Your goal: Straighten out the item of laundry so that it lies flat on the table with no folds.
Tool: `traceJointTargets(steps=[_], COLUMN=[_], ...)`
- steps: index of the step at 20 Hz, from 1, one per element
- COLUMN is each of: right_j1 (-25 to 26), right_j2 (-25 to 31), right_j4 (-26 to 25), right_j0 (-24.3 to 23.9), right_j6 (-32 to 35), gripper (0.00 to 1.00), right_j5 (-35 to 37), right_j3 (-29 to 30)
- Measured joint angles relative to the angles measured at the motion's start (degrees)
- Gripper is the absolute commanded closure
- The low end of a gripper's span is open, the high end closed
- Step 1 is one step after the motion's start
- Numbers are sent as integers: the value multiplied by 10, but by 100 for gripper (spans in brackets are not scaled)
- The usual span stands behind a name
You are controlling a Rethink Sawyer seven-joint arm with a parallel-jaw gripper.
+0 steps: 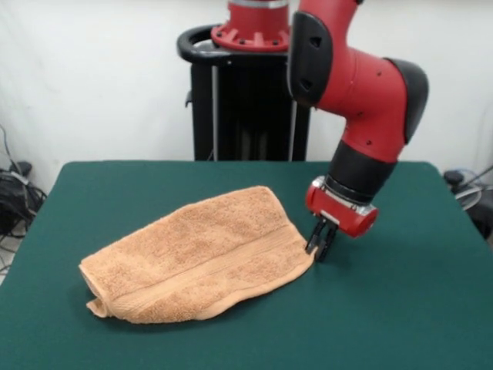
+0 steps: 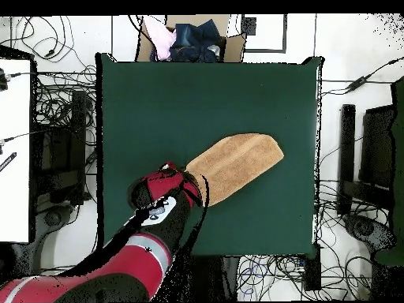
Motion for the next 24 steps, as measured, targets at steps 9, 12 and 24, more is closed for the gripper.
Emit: traceJointTargets(steps=[9, 12, 24], right_j1=[-4, -3, 13], right_j2=[4, 8, 8], right_j4=[77, 103, 189], right_j0=[46, 64, 124], right_j6=[0, 0, 0], gripper=[100, 100, 100], right_j5=[50, 55, 95], right_j3=[-12, -23, -89])
